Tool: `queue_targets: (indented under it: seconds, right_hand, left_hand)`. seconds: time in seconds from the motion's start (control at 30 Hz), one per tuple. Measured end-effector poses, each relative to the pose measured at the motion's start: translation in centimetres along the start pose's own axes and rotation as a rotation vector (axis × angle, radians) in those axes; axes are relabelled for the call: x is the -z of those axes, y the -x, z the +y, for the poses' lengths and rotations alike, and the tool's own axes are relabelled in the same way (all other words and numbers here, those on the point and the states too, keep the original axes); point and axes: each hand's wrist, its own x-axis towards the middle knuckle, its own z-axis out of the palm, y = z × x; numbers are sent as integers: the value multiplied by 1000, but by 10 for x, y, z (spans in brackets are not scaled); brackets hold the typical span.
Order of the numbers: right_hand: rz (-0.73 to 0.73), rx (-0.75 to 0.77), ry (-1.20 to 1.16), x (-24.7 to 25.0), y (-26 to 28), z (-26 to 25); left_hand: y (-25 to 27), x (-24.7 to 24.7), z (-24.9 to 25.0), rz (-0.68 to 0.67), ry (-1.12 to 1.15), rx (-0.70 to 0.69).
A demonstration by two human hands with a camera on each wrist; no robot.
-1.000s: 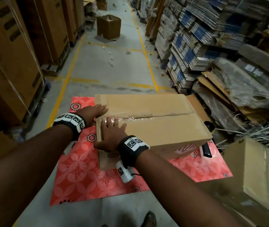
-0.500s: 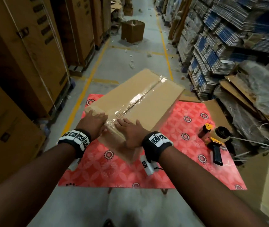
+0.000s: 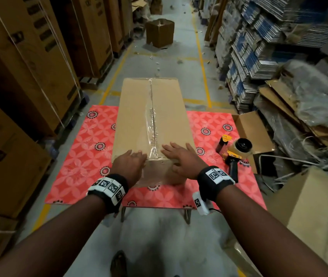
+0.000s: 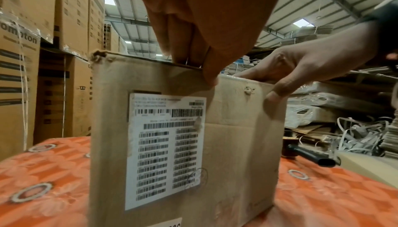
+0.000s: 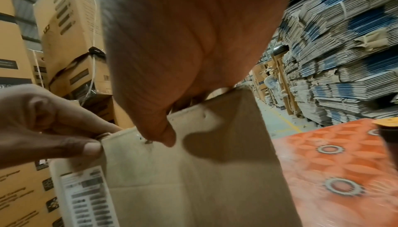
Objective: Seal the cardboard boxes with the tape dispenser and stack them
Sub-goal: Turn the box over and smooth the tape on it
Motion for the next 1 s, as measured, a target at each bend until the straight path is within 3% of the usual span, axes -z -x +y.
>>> queue_targets:
  seconds: [0.07,0.17,0.33,0.5,0.7,0.87,1.0]
  right_hand:
    - [55,3,-27,-4,18,15]
    - [132,-5,-52,-12,39,29]
    - [265,-61,-117,-27,47,23]
    - [381,-142,-97,-37,46,9]
    - [399,-177,2,-44,43,4]
    - [392,-182,37,-44,43,5]
    - [413,-215,-14,-43,43,3]
  left_hand:
    - [4,4,22,-16,70,23]
    - [6,6,41,73,110,21]
    - [-4,-14,54,-88,191,44]
    - [-7,-32,50,-83,223,81]
    - [-7,-36,48,-62,252,91]
    - [-10,-39,59,-21,176,185]
    - [-10,-44,57,-39,157,152]
